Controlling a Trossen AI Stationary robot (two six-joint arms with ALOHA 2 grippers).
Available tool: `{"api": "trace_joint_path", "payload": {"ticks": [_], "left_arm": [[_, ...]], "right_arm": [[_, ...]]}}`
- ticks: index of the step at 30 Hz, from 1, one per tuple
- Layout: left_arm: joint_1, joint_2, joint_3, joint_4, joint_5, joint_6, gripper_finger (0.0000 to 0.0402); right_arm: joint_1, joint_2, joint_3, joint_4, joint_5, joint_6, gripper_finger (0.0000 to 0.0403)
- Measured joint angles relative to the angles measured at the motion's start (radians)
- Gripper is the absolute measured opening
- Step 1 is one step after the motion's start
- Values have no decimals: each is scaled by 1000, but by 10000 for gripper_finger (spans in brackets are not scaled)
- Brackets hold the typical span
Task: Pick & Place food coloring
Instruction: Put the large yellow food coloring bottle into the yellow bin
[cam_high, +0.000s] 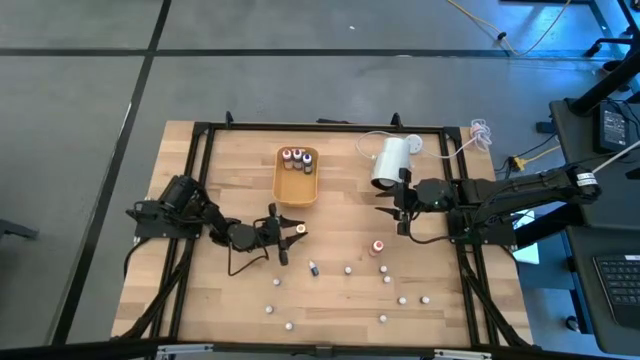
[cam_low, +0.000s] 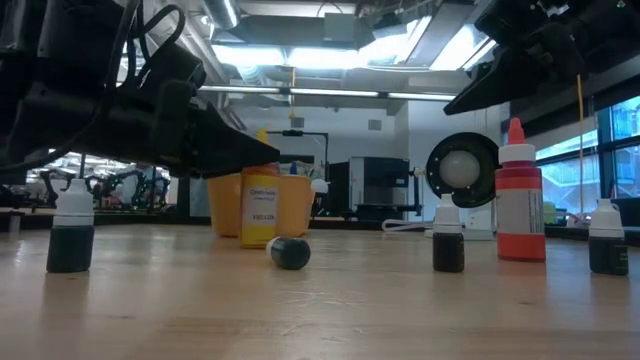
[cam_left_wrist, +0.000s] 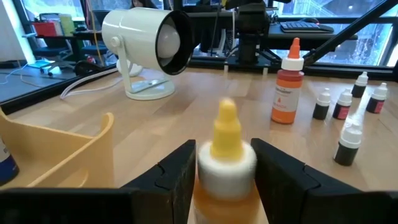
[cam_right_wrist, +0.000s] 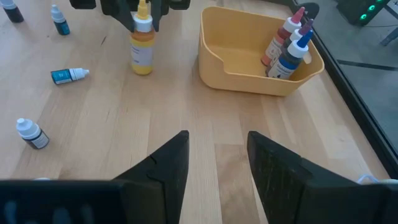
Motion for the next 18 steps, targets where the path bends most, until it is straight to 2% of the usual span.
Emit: {"api": "trace_joint_path", "payload": {"ticks": [12, 18], "left_arm": [[-18, 0, 0, -9, 1, 59, 148], [-27, -45, 0, -25, 8, 59, 148]], "right_arm": [[0, 0, 0, 0, 0, 0, 165], [0, 0, 0, -1, 0, 0, 165]]}}
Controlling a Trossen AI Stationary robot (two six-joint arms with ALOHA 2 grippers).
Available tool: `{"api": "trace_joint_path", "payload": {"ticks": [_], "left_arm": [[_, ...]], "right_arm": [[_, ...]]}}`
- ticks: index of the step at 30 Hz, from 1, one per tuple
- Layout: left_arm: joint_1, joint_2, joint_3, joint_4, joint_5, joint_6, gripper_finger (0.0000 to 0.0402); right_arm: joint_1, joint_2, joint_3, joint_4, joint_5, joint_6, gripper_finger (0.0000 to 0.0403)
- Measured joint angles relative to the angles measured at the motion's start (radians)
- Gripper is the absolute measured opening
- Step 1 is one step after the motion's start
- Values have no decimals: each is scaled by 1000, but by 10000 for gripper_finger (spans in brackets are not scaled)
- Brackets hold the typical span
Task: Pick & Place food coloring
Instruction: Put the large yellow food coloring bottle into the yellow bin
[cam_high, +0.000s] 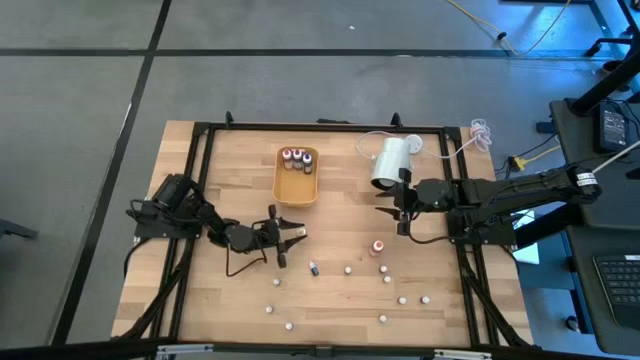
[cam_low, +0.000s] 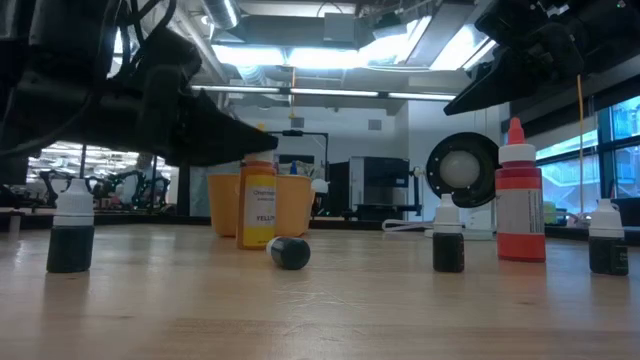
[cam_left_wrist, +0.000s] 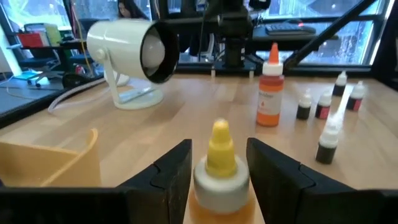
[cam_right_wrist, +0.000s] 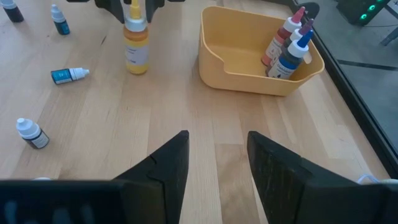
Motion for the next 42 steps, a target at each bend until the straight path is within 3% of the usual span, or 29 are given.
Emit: {"api": "trace_joint_path", "payload": {"ticks": [6, 11, 16, 20, 25, 28, 32, 36, 42], "left_arm": [[0, -123, -1, -221, -8, -7, 146], [0, -302, -1, -376, 6, -7, 150], [17, -501, 16, -615, 108, -70, 147], [100, -619, 129, -1022, 278, -216, 146], [177, -614, 378, -1518, 471, -214, 150], [195, -577, 533, -1783, 484, -204, 149], [211, -510, 691, -2010, 501, -209, 146], [218, -447, 774, -2054, 519, -135, 147], [217, -396, 801, -1986, 520, -69, 150]], "right_arm": [[0, 0, 0, -2, 0, 0, 165], [0, 0, 0, -5, 0, 0, 165], [0, 0, 0, -5, 0, 0, 165], [0, 0, 0, -5, 0, 0, 165], [0, 0, 0, -4, 0, 0, 165], [0, 0, 0, -3, 0, 11, 165], [0, 0, 0, -4, 0, 13, 165], [0, 0, 0, -3, 0, -5, 165], [0, 0, 0, -11, 0, -2, 165]]}}
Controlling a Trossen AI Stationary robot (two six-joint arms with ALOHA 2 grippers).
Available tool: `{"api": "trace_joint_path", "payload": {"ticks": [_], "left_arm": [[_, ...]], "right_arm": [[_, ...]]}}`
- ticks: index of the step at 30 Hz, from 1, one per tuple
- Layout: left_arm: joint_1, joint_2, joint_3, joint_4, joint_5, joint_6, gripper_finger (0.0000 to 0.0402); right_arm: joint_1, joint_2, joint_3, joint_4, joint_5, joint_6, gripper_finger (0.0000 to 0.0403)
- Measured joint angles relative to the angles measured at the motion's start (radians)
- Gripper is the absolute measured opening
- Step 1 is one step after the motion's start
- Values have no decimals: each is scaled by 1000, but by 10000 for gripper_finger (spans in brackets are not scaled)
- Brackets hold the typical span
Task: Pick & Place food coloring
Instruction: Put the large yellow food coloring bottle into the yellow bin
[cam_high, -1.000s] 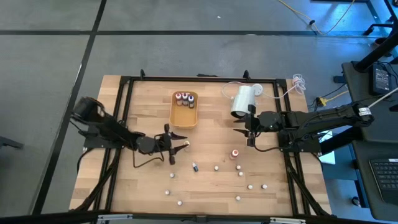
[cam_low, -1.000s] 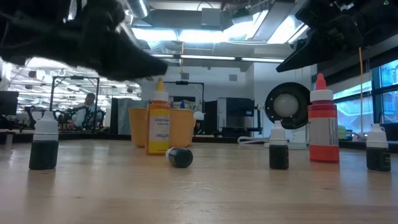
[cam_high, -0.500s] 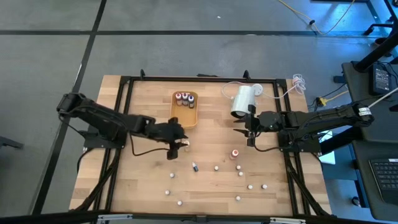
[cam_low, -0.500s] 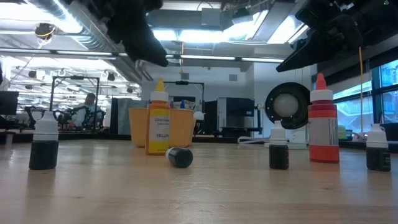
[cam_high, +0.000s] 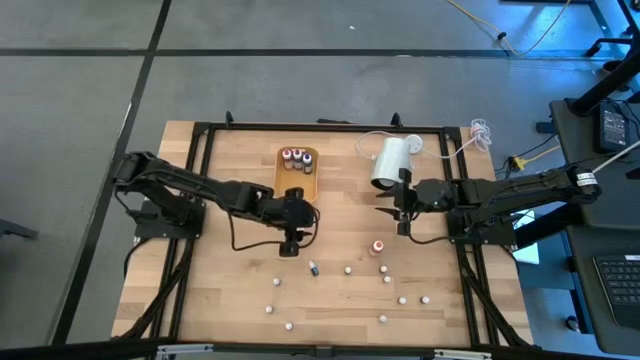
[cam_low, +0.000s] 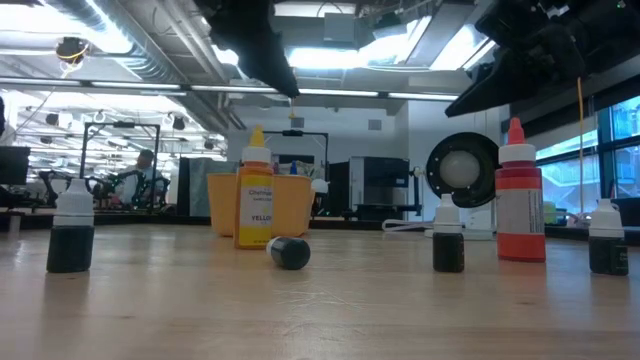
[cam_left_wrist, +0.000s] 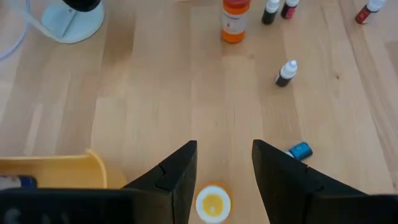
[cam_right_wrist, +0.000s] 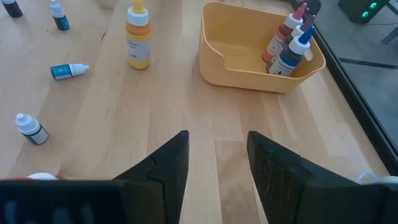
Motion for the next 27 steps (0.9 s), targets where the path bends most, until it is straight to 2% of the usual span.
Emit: {"api": "trace_joint_path", "payload": {"ticks": [6, 10, 16, 27], "left_arm": [[4, 13, 0, -7, 22, -19, 159], [25, 13, 0, -10, 106, -53, 198], [50, 10, 0, -32, 101, -51, 256], [53, 30, 0, -64, 67, -96, 258]], "right_arm": [[0, 0, 0, -5, 0, 1, 165], [0, 0, 0, -5, 0, 1, 165], [0, 0, 0, -5, 0, 1, 165], [0, 0, 0, -7, 0, 0, 165]]}}
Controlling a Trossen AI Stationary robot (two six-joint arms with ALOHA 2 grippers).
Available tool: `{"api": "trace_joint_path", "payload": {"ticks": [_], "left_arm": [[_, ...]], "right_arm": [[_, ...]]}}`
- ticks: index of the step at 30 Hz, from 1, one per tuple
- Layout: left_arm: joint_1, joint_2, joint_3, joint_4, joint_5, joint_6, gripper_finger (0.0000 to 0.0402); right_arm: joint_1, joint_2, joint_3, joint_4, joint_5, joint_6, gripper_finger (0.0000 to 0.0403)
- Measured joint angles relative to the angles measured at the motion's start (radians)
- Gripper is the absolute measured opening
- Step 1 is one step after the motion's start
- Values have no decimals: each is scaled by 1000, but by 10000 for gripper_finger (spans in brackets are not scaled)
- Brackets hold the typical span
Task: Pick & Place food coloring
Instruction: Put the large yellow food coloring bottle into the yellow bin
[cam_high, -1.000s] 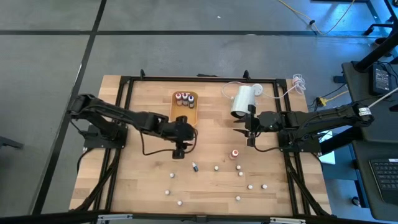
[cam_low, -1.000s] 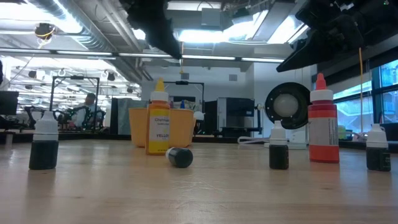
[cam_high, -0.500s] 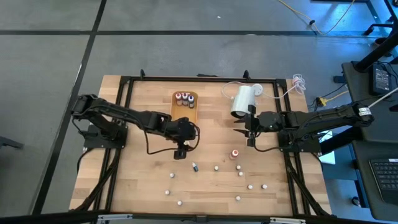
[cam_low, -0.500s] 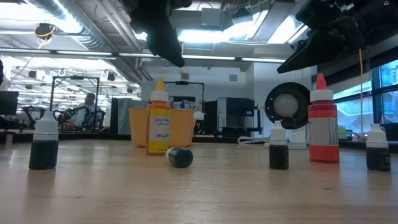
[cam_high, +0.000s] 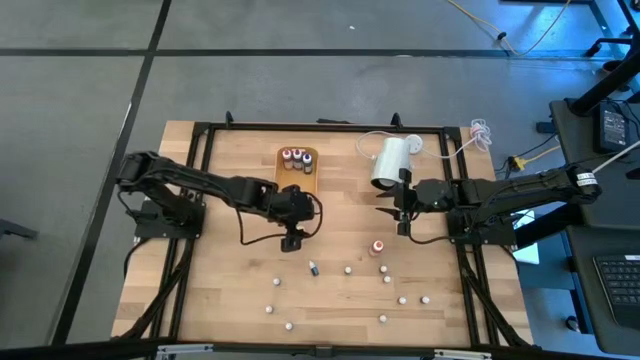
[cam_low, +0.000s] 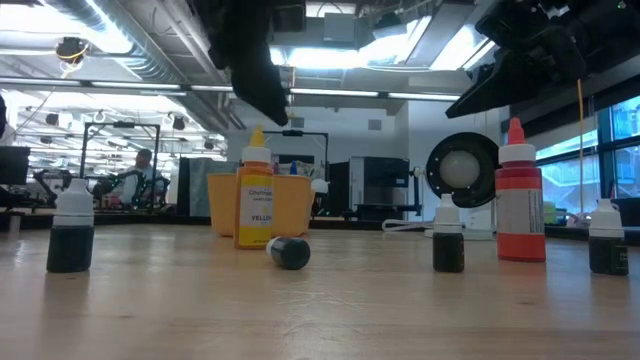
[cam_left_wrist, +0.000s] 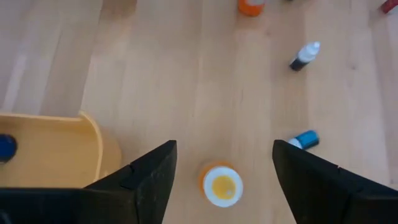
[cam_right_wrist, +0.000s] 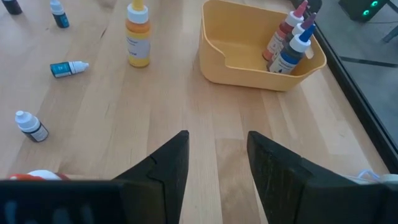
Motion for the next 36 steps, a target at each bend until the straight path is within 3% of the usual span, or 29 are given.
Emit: {"api": "trace_joint_path", "payload": {"ticks": [17, 22, 31, 36], "left_arm": [[-1, 111, 0, -81, 17, 15, 249], [-1, 111, 0, -83, 0, 16, 214], [-1, 111, 0, -87, -16, 18, 115], [-2, 109, 7, -96, -10, -5, 114]], "right_arm": [[0, 0, 0, -2, 0, -1, 165], [0, 0, 0, -3, 0, -1, 165], [0, 0, 0, -4, 0, -2, 165], [0, 0, 0, -4, 0, -2, 165]]}}
